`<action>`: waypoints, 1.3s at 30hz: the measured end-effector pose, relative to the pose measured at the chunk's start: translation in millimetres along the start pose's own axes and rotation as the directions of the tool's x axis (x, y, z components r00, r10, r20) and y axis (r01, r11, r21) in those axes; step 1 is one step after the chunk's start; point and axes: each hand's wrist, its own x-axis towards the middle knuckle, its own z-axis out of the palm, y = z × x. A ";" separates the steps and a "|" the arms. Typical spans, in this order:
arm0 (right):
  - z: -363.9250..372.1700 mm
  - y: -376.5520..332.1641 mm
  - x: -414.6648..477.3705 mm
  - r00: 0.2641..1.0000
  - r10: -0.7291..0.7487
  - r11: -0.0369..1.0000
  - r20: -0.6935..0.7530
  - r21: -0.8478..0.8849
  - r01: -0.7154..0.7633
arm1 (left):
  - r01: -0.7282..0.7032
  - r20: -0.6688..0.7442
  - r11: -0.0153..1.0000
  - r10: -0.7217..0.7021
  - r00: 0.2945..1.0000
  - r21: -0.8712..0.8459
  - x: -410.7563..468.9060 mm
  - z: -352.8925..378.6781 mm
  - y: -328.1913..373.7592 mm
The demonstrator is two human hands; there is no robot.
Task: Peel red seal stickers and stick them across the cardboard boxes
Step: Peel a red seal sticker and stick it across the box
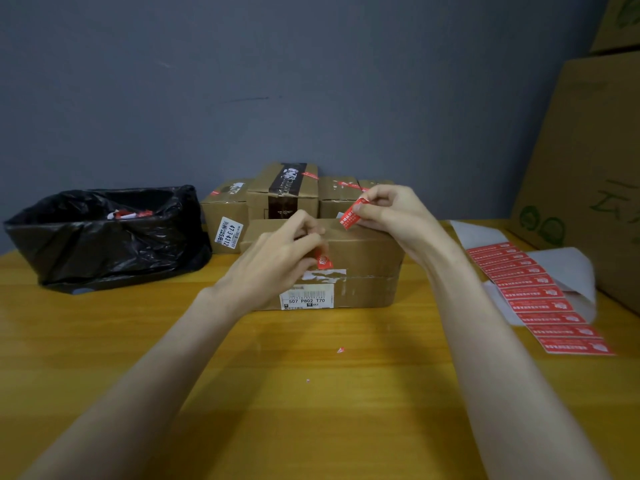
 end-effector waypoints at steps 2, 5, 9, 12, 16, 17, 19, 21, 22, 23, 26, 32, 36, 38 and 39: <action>0.3 -0.3 -0.1 1.000 0.002 1.000 -0.001 0.004 -0.002 | 0.021 -0.028 1.000 -0.022 0.999 -0.016 1.3 -0.5 -1.9; 0.0 0.1 0.0 1.000 0.000 1.000 0.002 -0.012 0.000 | 0.020 -0.059 0.999 -0.022 0.998 -0.036 0.4 2.8 -1.8; -0.7 1.0 0.8 1.000 0.001 1.000 0.002 -0.001 -0.001 | 0.050 -0.107 0.997 -0.055 0.993 -0.053 -1.0 11.3 0.6; -1.6 2.3 2.1 1.000 0.005 1.000 0.005 0.023 -0.005 | 0.059 -0.108 0.994 -0.069 0.992 -0.095 -1.5 11.5 1.6; -1.6 2.6 2.7 1.000 0.006 0.999 0.008 0.033 -0.006 | 0.037 -0.048 0.992 -0.042 0.998 -0.117 -4.7 9.2 -0.1; -1.6 2.5 2.4 1.000 0.008 1.000 0.006 0.030 -0.008 | 0.035 -0.041 0.991 -0.041 0.998 -0.133 -4.4 8.9 -0.7; -2.1 2.9 2.2 1.000 0.007 1.000 0.004 0.024 -0.007 | 0.026 -0.028 0.988 -0.031 0.999 -0.155 -3.2 8.5 -1.4; -2.7 2.6 1.9 1.000 0.007 1.000 0.007 0.024 -0.007 | 0.025 0.004 0.988 -0.025 1.000 -0.153 -2.6 7.5 -1.9; -2.9 2.7 1.9 1.000 0.007 1.000 0.008 0.022 -0.007 | 0.031 0.026 0.988 -0.028 0.999 -0.151 -2.4 6.5 -1.7; -2.8 2.4 1.7 1.000 0.007 1.000 0.009 0.019 -0.007 | 0.036 0.045 0.988 -0.030 0.999 -0.151 -2.4 5.5 -1.3; -2.9 1.4 0.7 1.000 0.009 1.000 0.007 0.028 -0.010 | 0.042 0.075 0.984 -0.030 0.997 -0.170 -1.4 3.4 -0.6; -2.8 1.0 -0.5 1.000 0.006 1.000 0.002 0.025 -0.006 | 0.063 0.189 0.984 -0.030 0.981 -0.167 -0.2 -1.3 -1.9; -4.0 0.2 -1.5 1.000 0.002 0.998 0.006 0.059 -0.002 | 0.151 0.167 0.933 -0.101 0.981 -0.325 5.0 -9.6 3.8; -6.0 -1.0 -2.6 1.000 0.000 0.990 0.019 0.138 -0.002 | 0.287 0.128 0.839 -0.257 0.958 -0.462 10.6 -14.5 7.5; -7.1 -2.2 -3.6 1.000 0.000 0.983 0.024 0.185 -0.005 | 0.365 0.121 0.754 -0.360 0.925 -0.546 13.4 -16.3 9.6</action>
